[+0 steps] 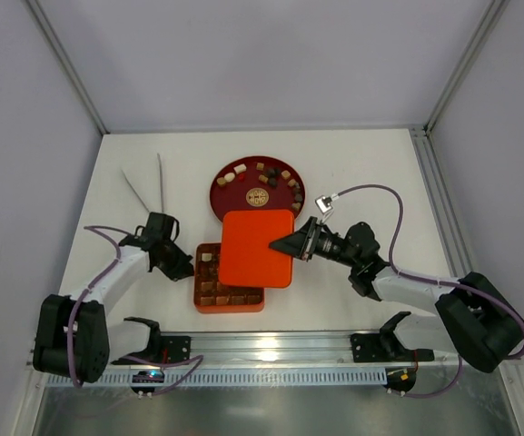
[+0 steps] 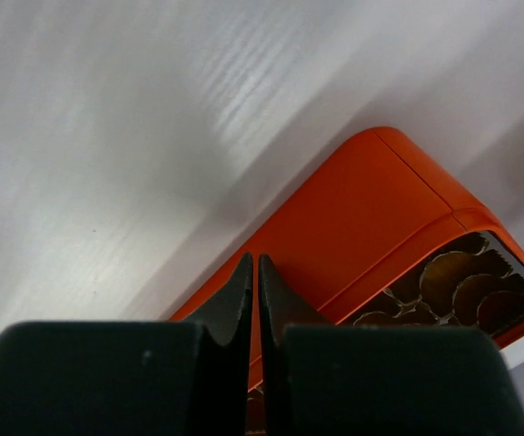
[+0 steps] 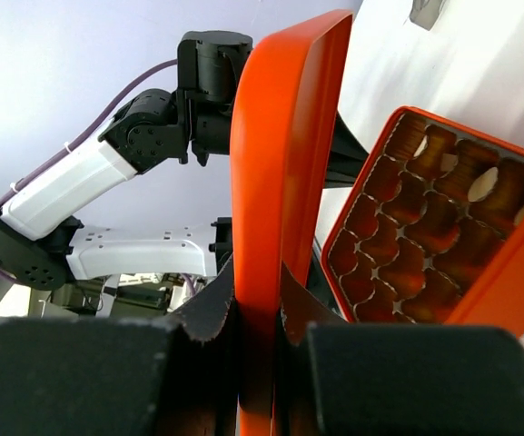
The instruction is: Pack the chocolate
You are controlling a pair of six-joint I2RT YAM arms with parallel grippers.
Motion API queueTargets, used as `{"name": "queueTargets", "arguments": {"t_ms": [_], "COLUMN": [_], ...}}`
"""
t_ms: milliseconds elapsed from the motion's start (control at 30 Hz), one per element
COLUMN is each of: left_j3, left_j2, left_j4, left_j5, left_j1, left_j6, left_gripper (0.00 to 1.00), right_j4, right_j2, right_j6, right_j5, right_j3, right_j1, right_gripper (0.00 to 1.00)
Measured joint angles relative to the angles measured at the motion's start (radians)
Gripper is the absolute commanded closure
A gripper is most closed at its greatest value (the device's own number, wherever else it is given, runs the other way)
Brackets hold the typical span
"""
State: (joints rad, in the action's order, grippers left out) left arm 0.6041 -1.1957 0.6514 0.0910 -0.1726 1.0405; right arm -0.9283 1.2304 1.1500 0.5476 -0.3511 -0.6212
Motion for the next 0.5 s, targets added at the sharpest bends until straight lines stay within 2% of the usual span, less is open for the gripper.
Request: {"name": "queueTargets", "arguments": {"t_ms": [333, 500], "left_j3": [-0.001, -0.002], "left_j2": [-0.014, -0.014], "left_j4": [-0.100, -0.135], "left_j5": [-0.006, -0.008], "left_j1": [-0.167, -0.201], "left_j6": [0.134, 0.180], "left_gripper": [1.00, 1.00], "right_j4": [-0.146, -0.237], "right_j2": [0.056, 0.154], "right_j6": [0.052, 0.085], "right_j5": [0.025, 0.039], "right_j3": [0.116, 0.160], "right_j1": [0.002, 0.004], "right_gripper": [0.96, 0.96]}}
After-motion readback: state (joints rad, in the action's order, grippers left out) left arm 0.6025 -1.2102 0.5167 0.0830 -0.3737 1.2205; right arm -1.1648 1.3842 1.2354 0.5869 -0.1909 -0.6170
